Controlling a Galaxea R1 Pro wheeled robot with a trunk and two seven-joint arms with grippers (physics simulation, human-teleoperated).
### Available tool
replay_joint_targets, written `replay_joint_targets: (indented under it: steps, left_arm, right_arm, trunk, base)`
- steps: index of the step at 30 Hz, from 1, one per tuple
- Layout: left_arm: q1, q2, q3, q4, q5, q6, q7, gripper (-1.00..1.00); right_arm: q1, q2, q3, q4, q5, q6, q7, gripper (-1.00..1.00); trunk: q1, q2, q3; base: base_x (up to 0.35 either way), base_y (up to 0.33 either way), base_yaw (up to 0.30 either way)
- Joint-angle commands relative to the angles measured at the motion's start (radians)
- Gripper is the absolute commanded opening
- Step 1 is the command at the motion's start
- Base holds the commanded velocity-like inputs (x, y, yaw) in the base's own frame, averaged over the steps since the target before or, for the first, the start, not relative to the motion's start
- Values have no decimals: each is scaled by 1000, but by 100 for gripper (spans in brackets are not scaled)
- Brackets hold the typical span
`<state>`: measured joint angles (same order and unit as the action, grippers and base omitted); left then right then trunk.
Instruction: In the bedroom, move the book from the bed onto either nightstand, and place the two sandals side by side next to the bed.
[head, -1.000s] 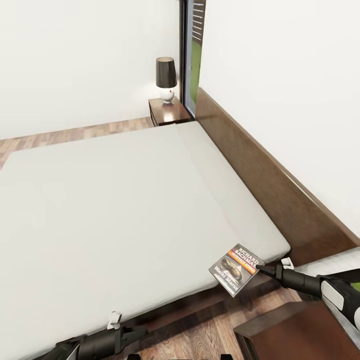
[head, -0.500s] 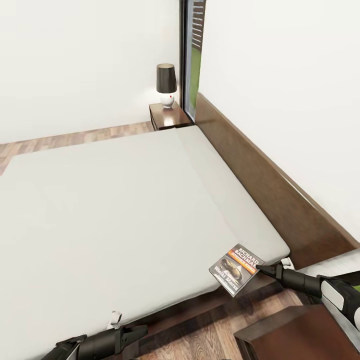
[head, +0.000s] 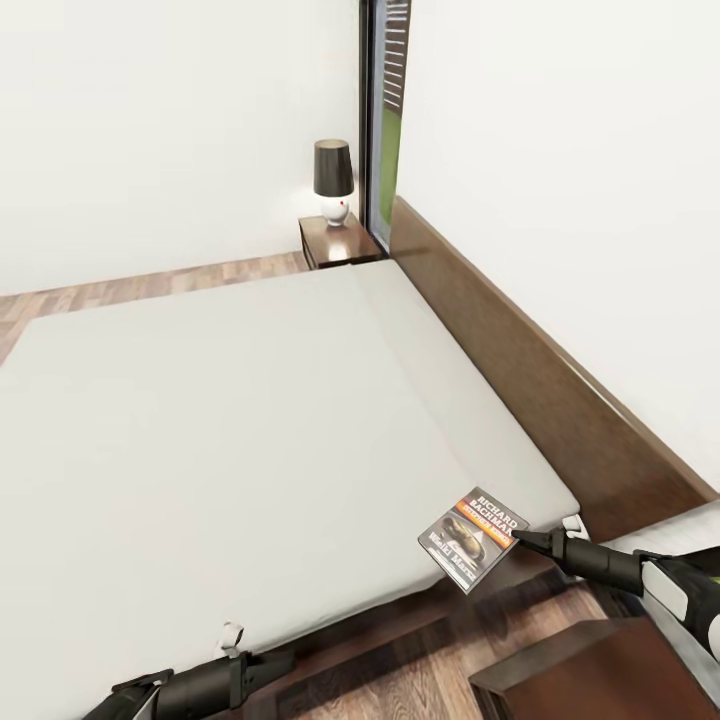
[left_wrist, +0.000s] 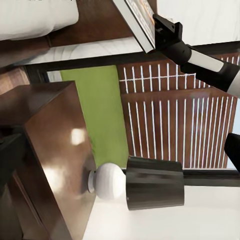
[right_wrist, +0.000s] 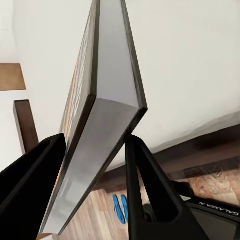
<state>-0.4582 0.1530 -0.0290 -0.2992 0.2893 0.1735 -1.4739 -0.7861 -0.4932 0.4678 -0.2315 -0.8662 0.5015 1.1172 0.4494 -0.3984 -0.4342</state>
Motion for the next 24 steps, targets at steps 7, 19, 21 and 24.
replay_joint_targets:
  steps: [7,19,21,24]
  left_arm:
    - [0,1,-3,-1,4,11,-3,100]
    - [0,0,-3,0,4,11,-3,100]
    - [0,0,-3,0,4,11,-3,100]
    - [0,0,-3,0,4,11,-3,100]
  right_arm:
    - [-1,-1,6,0,-9,8,1,-100]
    - [-1,-1,6,0,-10,8,1,-100]
    - [-1,-1,6,0,-10,8,1,-100]
    - [-1,-1,6,0,-10,8,1,-100]
  trunk:
    - [1,-2,10]
    - [1,-2,29]
    - [1,-2,32]
    - [1,-2,37]
  base:
    - [0,0,0]
    - [0,0,0]
    - [0,0,0]
    - [0,0,0]
